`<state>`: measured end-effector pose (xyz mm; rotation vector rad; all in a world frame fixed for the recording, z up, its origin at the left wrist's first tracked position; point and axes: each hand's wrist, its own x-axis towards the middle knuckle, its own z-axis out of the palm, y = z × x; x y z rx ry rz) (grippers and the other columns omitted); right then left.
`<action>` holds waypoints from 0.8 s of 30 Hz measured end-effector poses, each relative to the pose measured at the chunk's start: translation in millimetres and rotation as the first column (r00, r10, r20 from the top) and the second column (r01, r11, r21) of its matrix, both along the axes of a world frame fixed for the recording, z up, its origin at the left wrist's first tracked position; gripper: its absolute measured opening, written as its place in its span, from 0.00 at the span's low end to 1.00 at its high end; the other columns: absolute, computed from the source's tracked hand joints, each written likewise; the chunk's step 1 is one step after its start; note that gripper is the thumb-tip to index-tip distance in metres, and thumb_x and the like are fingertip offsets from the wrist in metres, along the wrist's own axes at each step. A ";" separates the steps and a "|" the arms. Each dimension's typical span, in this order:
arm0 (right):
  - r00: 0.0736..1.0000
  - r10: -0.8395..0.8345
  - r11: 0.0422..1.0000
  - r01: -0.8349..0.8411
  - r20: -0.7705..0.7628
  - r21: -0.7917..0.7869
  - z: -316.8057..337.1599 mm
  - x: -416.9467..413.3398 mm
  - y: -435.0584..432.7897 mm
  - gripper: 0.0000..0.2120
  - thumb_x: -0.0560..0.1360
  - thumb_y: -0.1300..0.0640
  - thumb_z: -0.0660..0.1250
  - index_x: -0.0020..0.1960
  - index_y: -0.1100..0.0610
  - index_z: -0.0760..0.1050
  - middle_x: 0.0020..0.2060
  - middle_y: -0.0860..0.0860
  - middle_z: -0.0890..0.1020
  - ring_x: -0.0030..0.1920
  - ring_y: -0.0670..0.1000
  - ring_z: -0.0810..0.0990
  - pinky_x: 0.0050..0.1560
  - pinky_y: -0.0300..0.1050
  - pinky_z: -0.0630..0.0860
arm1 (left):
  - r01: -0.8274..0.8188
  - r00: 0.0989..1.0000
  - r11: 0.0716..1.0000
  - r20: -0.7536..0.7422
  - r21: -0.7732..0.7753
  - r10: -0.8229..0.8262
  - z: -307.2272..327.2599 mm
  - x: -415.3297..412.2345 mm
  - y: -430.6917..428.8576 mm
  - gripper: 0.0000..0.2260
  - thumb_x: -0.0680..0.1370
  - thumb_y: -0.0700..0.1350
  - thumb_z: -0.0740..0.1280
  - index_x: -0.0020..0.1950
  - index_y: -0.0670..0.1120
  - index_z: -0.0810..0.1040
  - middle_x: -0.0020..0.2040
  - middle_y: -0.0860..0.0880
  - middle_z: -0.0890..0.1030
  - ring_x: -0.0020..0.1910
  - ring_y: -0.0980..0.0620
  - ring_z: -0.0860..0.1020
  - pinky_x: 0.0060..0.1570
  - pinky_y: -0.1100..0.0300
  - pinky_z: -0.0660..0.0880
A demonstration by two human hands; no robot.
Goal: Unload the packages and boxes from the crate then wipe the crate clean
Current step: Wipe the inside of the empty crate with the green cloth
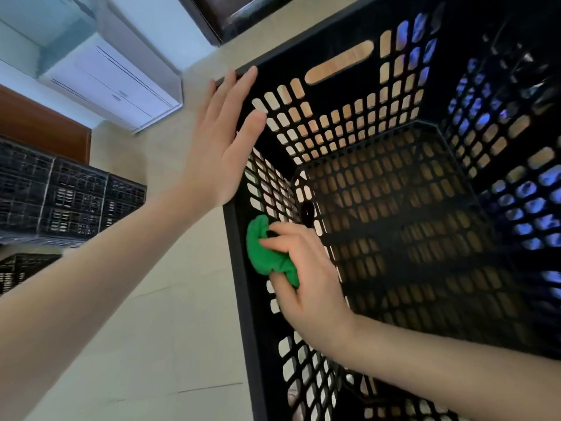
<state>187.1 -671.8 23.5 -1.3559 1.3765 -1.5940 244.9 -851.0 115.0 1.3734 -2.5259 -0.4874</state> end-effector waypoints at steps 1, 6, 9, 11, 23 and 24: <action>1.000 0.015 1.000 -0.015 -0.011 0.001 1.5 -2.5 -2.0 0.16 0.71 0.67 0.63 0.58 0.62 0.75 0.58 0.52 0.74 0.59 0.50 0.74 0.62 0.41 0.71 | -0.005 1.000 1.000 0.001 0.000 0.005 0.4 -0.7 1.6 0.24 0.83 0.59 0.49 0.79 0.57 0.55 0.80 0.51 0.55 0.79 0.51 0.47 0.76 0.51 0.45; 0.999 -0.041 0.995 0.038 0.030 0.089 24.1 -11.3 -49.2 0.13 0.71 0.67 0.62 0.55 0.62 0.75 0.52 0.51 0.77 0.54 0.50 0.75 0.56 0.40 0.73 | -0.019 1.000 1.000 0.008 -0.012 0.019 2.1 -1.9 3.5 0.23 0.83 0.56 0.51 0.79 0.57 0.56 0.80 0.51 0.55 0.79 0.50 0.47 0.76 0.50 0.46; 0.999 -0.035 0.995 0.032 0.032 0.094 30.5 -8.7 -42.6 0.13 0.72 0.68 0.63 0.56 0.62 0.75 0.54 0.52 0.77 0.55 0.51 0.76 0.56 0.46 0.74 | -0.023 0.999 1.000 0.022 -0.013 0.023 1.0 -1.2 2.5 0.23 0.83 0.57 0.51 0.79 0.57 0.57 0.80 0.51 0.54 0.79 0.50 0.47 0.76 0.50 0.45; 0.998 0.058 0.996 -0.058 0.002 0.072 27.4 -9.5 -6.3 0.14 0.72 0.67 0.63 0.57 0.63 0.75 0.57 0.52 0.76 0.59 0.51 0.75 0.59 0.48 0.74 | -0.024 0.999 1.000 0.035 -0.010 0.024 0.2 -0.7 2.0 0.23 0.83 0.57 0.51 0.79 0.57 0.56 0.80 0.51 0.54 0.79 0.50 0.47 0.76 0.49 0.45; 1.000 -0.012 0.992 0.010 0.014 0.127 43.2 -4.4 -29.5 0.13 0.72 0.71 0.64 0.55 0.62 0.73 0.52 0.52 0.76 0.53 0.49 0.76 0.54 0.50 0.76 | -0.010 0.997 0.998 0.074 -0.060 0.014 0.4 -0.4 0.0 0.24 0.83 0.58 0.51 0.79 0.55 0.57 0.80 0.49 0.54 0.79 0.47 0.48 0.77 0.48 0.45; 0.999 0.030 0.991 -0.027 -0.015 0.130 41.9 -4.8 -15.5 0.13 0.72 0.71 0.64 0.55 0.62 0.73 0.53 0.51 0.76 0.54 0.48 0.76 0.55 0.48 0.76 | -0.012 0.997 0.998 0.076 -0.061 0.016 0.4 0.0 0.2 0.24 0.83 0.58 0.51 0.79 0.55 0.57 0.80 0.49 0.54 0.79 0.48 0.48 0.77 0.46 0.45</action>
